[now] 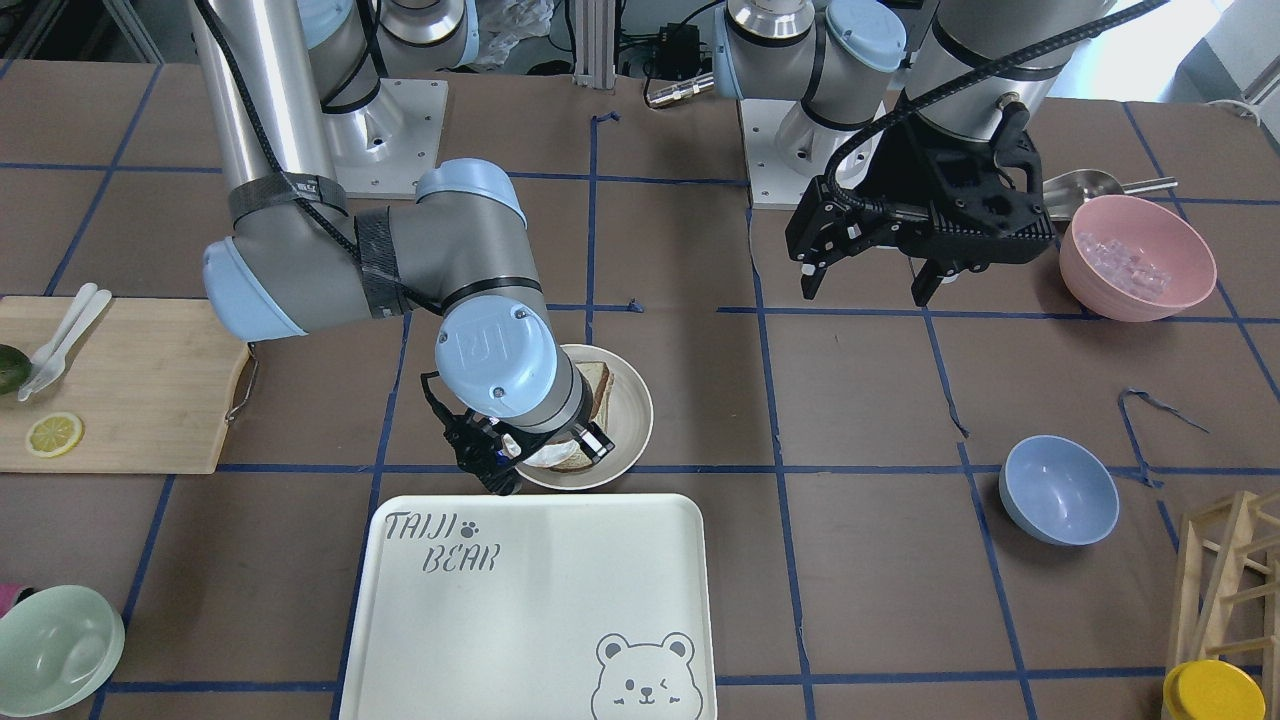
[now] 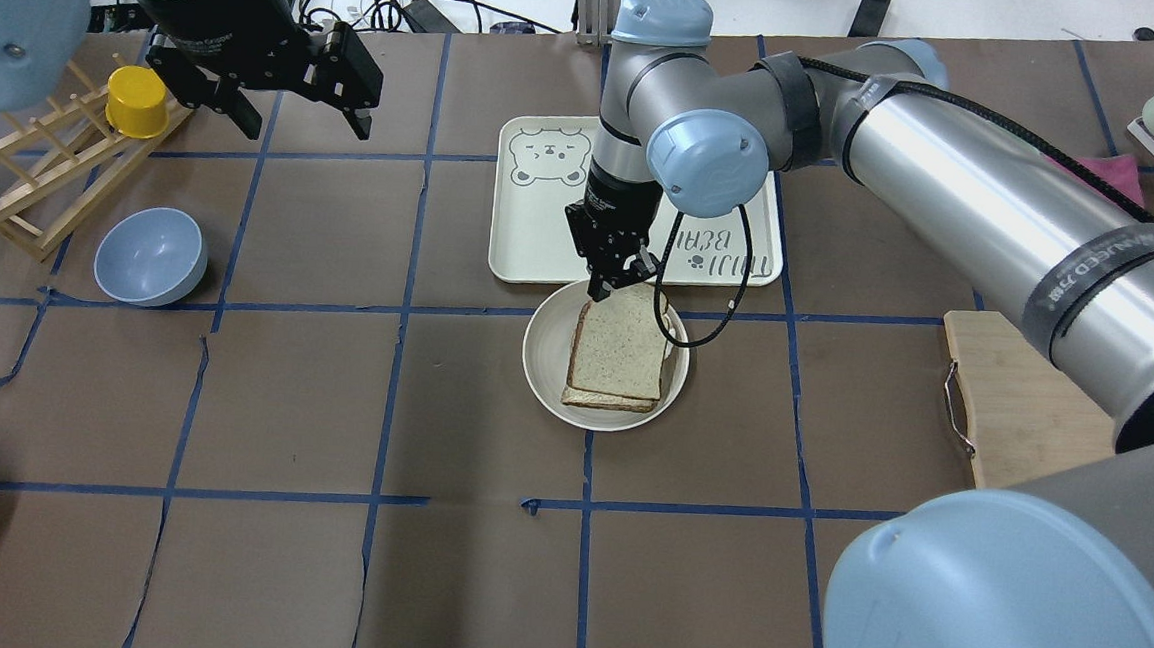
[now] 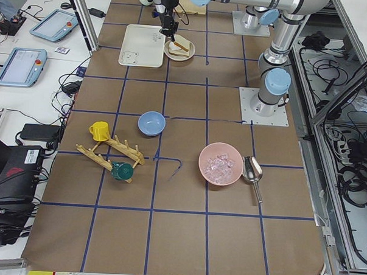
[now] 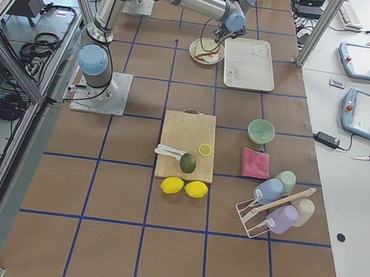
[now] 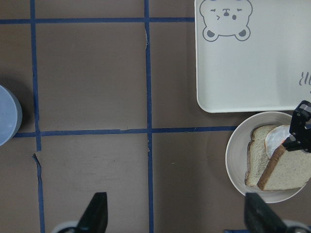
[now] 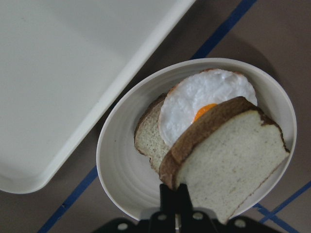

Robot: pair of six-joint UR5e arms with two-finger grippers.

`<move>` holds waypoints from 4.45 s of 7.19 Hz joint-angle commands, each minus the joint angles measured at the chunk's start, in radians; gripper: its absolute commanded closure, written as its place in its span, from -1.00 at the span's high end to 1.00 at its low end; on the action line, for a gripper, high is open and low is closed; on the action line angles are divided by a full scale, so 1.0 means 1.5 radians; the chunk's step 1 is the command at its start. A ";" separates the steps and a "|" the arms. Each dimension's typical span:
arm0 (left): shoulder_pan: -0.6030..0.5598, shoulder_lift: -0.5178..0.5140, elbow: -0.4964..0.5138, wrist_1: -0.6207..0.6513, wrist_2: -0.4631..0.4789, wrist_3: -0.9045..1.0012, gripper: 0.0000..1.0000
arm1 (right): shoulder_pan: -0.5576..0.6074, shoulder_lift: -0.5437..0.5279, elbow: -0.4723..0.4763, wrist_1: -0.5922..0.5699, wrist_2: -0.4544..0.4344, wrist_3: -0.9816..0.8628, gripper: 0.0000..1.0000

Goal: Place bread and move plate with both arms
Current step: 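Lower the bread onto the fried egg and open the right gripper, then reach the left gripper toward the plate rim while the right gripper withdraws, then grasp the white plate rim with the left gripper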

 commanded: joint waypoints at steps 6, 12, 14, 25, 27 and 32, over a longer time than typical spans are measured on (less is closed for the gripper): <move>0.000 0.000 0.000 0.000 0.000 0.000 1.00 | -0.001 0.006 0.003 -0.023 0.006 -0.068 0.47; -0.043 0.002 -0.064 0.007 -0.001 -0.046 1.00 | -0.153 -0.207 0.042 0.036 -0.050 -0.615 1.00; -0.072 -0.034 -0.139 0.161 -0.008 -0.150 1.00 | -0.163 -0.257 0.042 0.089 -0.111 -0.641 1.00; -0.119 -0.192 -0.336 0.473 -0.090 -0.235 0.87 | -0.214 -0.362 0.091 0.109 -0.147 -0.748 1.00; -0.119 -0.211 -0.336 0.501 -0.094 -0.236 0.85 | -0.213 -0.374 0.103 0.109 -0.154 -0.699 1.00; -0.127 -0.227 -0.332 0.504 -0.139 -0.251 -0.33 | -0.212 -0.382 0.103 0.110 -0.152 -0.707 1.00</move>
